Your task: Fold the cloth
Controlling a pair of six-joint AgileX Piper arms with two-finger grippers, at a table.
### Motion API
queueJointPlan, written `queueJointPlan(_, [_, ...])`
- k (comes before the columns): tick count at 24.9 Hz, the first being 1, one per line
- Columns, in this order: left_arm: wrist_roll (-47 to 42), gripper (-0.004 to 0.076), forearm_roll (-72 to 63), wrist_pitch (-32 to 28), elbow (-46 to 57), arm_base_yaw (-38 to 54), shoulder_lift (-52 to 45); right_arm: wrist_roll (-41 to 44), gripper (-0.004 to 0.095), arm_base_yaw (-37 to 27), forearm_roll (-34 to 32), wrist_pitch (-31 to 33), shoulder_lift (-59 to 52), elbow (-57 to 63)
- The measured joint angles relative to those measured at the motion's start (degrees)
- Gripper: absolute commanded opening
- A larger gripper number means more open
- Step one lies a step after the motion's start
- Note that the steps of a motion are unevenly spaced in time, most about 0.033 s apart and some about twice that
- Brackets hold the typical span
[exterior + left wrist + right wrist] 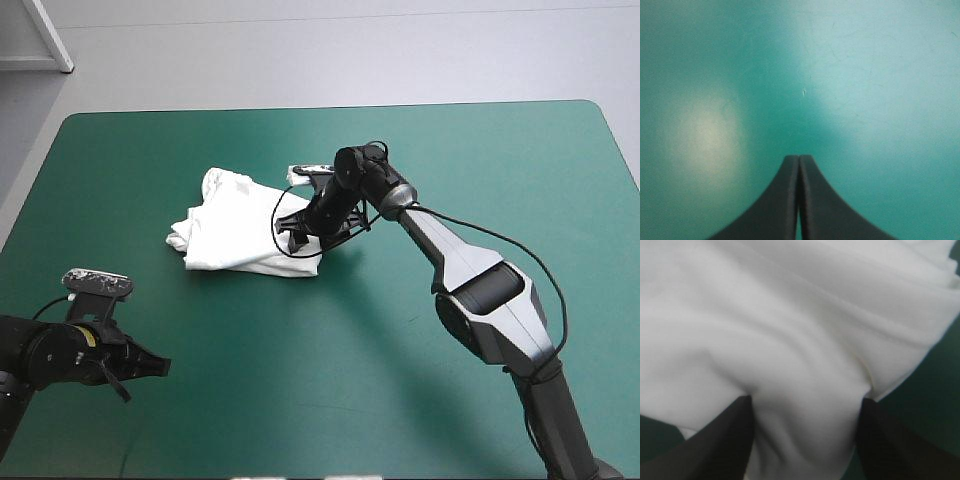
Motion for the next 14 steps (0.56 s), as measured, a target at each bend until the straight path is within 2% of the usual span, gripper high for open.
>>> queueJointPlan(1, [0.0, -0.0010, 0.0, 0.0, 0.0, 0.0, 0.0, -0.5, 0.0194, 0.3, 0.0, -0.5, 0.1, 0.0])
queueJointPlan(2, [0.0, -0.0010, 0.0, 0.0, 0.0, 0.0, 0.0, -1.1, -0.0002, 0.6, 0.0, -0.7, 0.3, 0.0])
queueJointPlan(8, [0.0, -0.0010, -0.1, 0.0, 0.0, 0.0, 0.0, -5.8, -0.0018, 1.0, -0.7, -1.2, 0.1, 0.0])
queueJointPlan(14, [0.0, -0.0010, 0.0, 0.0, 0.0, 0.0, 0.0, -5.0, -0.0018, 0.6, -12.4, 0.8, -3.0, 0.2])
